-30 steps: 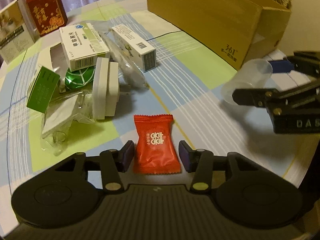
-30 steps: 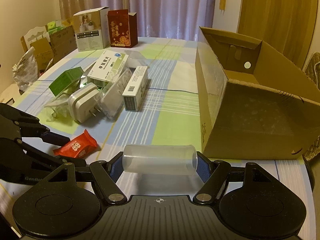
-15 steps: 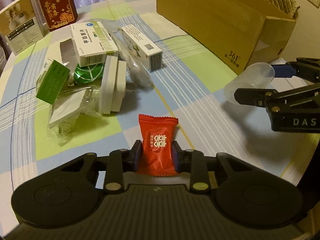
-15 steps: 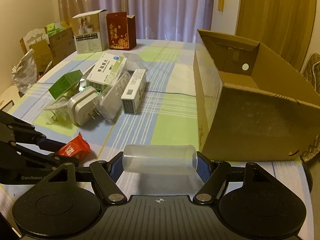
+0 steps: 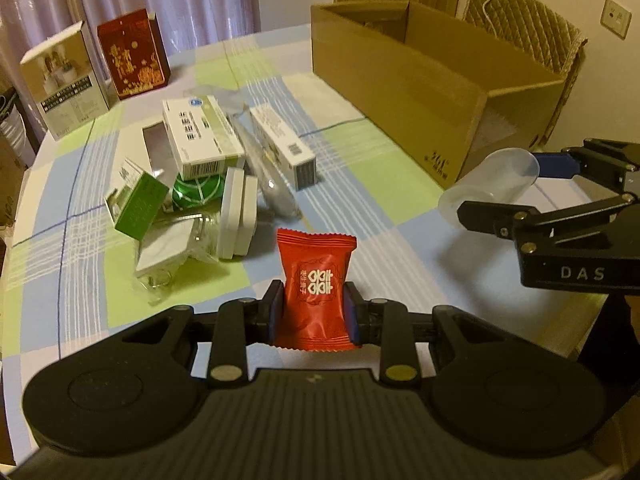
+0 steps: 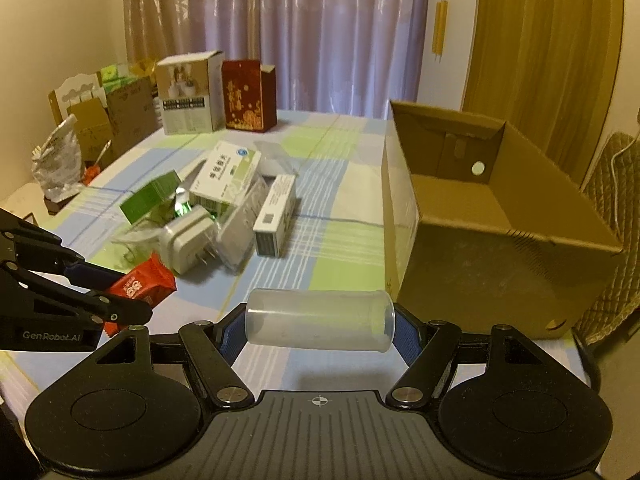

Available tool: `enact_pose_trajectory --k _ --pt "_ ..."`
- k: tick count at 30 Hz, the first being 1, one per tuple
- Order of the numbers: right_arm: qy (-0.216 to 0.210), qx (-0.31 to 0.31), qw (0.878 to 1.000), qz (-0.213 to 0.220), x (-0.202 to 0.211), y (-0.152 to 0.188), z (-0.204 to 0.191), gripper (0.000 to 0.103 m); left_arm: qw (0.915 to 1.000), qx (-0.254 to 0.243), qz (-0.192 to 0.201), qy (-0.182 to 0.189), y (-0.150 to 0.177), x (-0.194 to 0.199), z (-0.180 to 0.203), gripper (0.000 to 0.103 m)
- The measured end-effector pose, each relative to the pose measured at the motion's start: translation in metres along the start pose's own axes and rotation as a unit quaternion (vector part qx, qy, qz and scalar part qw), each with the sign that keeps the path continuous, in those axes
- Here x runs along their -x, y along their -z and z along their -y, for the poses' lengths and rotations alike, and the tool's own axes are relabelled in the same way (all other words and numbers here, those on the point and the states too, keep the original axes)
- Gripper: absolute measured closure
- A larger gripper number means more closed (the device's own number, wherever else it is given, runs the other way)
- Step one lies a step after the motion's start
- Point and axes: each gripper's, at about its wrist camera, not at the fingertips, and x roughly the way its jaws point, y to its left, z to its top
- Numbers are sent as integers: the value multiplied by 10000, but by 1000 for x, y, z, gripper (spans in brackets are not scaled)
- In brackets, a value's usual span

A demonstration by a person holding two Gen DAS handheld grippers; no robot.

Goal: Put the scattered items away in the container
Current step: 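Carry the candy and cup to the cardboard box while opening the left tool over it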

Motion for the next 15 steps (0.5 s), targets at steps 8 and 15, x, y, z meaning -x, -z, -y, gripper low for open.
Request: enact_pose_trajectory --k 8,15 --pt "19 -3 9996 267 25 -5 0 28 9998 -28 183 -40 -5 23 14 77" --pt "72 -3 9988 482 43 -11 4 28 9993 -129 349 -49 -12 37 27 77"
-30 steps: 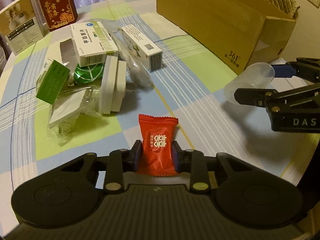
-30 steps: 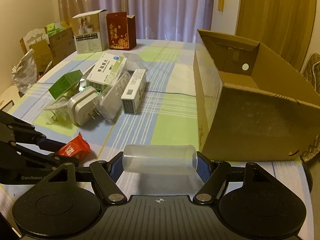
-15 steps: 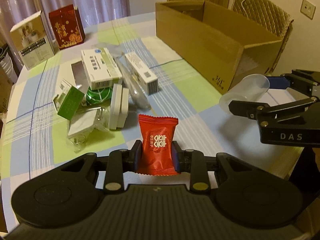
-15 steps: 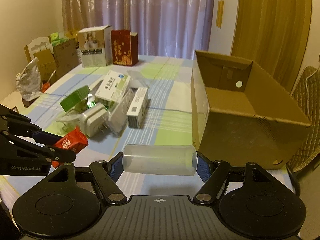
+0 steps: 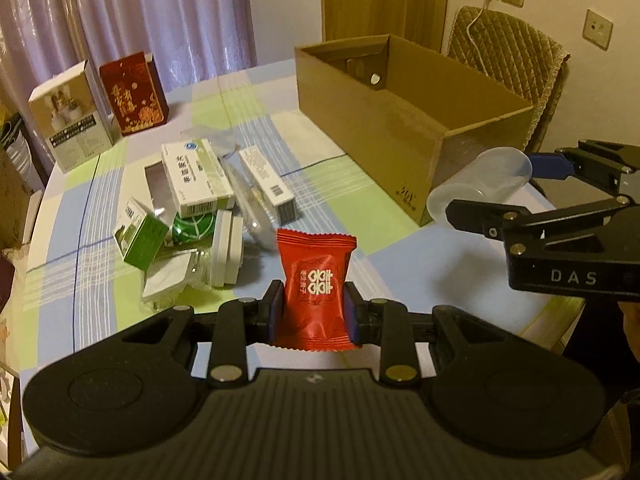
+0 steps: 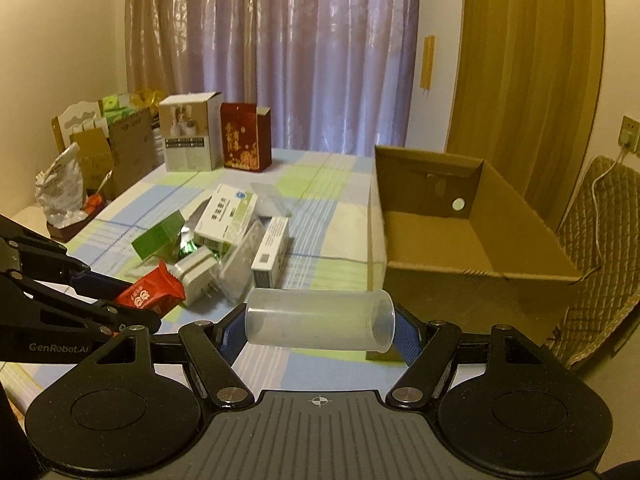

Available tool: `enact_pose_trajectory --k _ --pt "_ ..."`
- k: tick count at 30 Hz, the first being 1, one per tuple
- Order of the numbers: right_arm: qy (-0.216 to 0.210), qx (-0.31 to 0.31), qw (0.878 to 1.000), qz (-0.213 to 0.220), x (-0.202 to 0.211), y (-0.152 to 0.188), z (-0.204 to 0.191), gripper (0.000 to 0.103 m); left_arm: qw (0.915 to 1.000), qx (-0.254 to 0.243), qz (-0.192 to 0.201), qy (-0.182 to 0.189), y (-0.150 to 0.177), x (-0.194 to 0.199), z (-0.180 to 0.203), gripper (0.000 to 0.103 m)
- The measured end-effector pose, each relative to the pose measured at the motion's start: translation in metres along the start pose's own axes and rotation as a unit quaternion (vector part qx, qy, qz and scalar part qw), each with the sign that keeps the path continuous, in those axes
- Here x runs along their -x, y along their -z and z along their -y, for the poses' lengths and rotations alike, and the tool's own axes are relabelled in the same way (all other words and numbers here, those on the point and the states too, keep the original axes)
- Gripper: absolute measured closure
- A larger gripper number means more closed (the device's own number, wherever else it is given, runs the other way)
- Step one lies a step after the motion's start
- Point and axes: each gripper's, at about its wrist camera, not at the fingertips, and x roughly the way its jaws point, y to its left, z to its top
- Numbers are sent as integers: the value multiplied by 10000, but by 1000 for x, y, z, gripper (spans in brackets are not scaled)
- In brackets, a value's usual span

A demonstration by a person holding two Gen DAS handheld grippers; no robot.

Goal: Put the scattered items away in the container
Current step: 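Carry the candy and cup to the cardboard box while opening the left tool over it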

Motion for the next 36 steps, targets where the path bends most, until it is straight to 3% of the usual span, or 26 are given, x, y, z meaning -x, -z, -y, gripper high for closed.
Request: enact_pose_trajectory --k 9,19,28,36 --pt "238 36 9992 313 23 -13 19 28 9995 -159 254 128 -24 8 19 77" --pt "647 -16 9964 552 18 -36 64 28 9967 -327 634 380 -80 0 48 77" --pt "1076 -338 9922 539 -15 -47 123 28 9937 -554 773 593 -131 -38 68 77" --pt "1170 -606 9897 551 -38 -49 150 28 9906 -788 776 804 -158 -78 84 77"
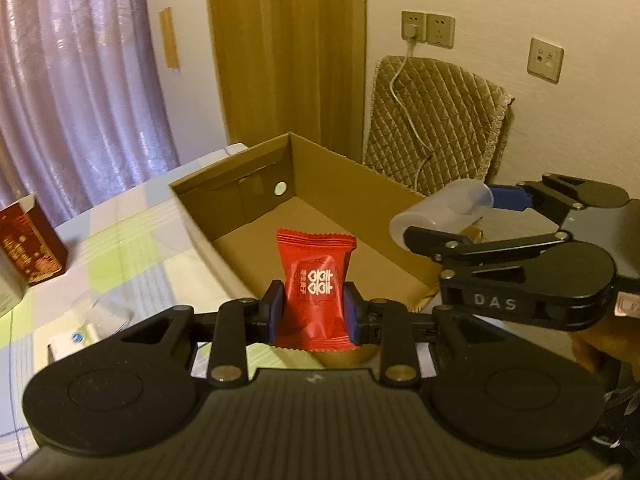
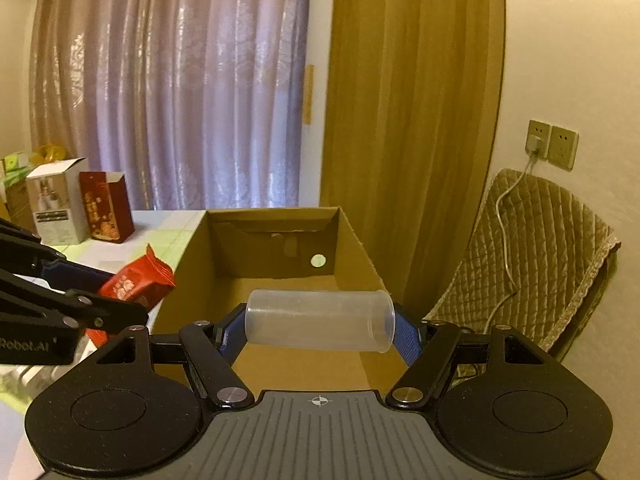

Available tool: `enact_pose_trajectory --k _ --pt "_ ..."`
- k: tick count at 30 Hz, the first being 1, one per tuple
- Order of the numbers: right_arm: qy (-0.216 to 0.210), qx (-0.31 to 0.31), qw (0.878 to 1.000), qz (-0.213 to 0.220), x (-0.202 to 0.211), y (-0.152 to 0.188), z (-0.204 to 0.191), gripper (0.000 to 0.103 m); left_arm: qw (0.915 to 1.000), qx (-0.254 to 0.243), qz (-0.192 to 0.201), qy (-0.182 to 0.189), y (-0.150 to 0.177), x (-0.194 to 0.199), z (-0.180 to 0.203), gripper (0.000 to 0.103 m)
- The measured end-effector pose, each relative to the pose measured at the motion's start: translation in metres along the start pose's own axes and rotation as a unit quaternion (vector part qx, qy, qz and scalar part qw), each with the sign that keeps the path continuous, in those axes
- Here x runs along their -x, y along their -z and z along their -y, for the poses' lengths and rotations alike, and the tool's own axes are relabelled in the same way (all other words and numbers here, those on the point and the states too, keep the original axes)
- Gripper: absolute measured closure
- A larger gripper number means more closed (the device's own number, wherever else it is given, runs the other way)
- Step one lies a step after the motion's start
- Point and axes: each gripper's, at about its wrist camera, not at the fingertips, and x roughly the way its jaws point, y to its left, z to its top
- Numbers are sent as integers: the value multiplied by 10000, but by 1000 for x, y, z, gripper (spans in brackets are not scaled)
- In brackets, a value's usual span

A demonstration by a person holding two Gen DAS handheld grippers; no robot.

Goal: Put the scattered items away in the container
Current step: 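Carry the candy and cup to the cardboard box while opening the left tool over it, then open the right tool to drop the plastic cup into the box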

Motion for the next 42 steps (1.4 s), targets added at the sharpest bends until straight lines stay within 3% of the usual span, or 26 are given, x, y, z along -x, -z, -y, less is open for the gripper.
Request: enact_pose_trajectory --k 16,20,30,42 --pt "70 -293 9995 -135 -22 9 16 28 9999 -42 -14 117 -1 -35 4 76" --pt "78 -366 9992 -156 -23 9 19 28 9999 91 117 -15 0 -32 -1 66" --pt "-23 -298 9994 -178 -27 11 16 28 9987 406 181 -261 8 -17 -24 65" --pt "-263 -1 9994 -245 -35 15 3 28 9977 575 161 -311 15 -13 -30 62"
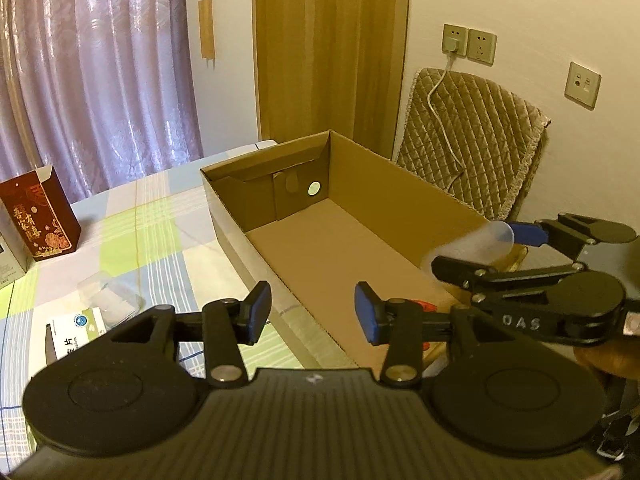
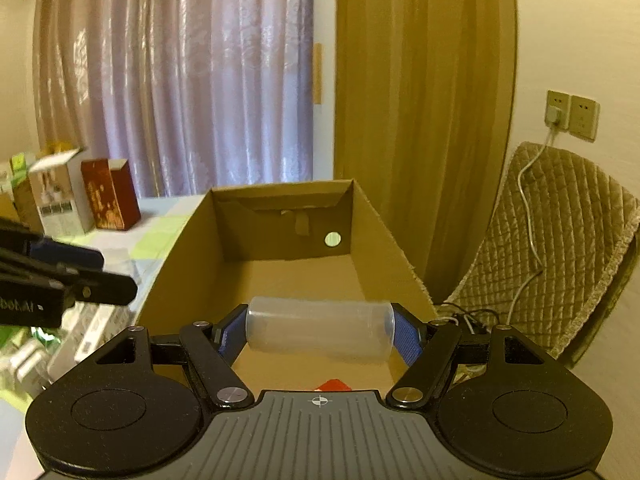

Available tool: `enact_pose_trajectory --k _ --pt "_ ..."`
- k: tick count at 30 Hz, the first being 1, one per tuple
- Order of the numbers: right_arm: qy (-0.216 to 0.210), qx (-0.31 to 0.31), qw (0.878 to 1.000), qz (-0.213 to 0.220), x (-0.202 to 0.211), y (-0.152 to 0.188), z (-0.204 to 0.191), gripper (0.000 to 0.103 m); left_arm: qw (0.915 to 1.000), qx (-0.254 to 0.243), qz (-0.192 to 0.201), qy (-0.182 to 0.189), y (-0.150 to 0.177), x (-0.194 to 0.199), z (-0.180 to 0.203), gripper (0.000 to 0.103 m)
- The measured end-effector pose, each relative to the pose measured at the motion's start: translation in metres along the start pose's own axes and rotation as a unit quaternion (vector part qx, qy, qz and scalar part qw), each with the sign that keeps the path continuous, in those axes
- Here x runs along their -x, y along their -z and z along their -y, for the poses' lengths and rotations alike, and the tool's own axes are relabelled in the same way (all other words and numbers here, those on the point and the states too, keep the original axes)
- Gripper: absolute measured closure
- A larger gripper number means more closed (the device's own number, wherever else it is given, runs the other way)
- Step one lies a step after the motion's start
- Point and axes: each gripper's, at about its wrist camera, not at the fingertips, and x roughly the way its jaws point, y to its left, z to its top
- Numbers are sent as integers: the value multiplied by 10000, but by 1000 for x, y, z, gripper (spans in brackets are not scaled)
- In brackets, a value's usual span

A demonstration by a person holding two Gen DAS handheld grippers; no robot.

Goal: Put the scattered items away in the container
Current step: 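Open the right tool to drop the plastic cup into the box, then withdraw both tools from the box back toward the item pile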

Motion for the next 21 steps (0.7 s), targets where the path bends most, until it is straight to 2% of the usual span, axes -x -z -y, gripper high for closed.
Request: enact_pose_trajectory --k 1,4,21 --pt "4 22 10000 19 0 0 -1 28 10000 -1 -4 -7 0 0 0 62" --pt "16 -59 9997 227 5 1 1 0 10000 14 -16 -19 2 0 -1 62" --pt "-55 -37 9994 337 12 3 -1 0 9997 158 -114 -120 18 13 -10 61"
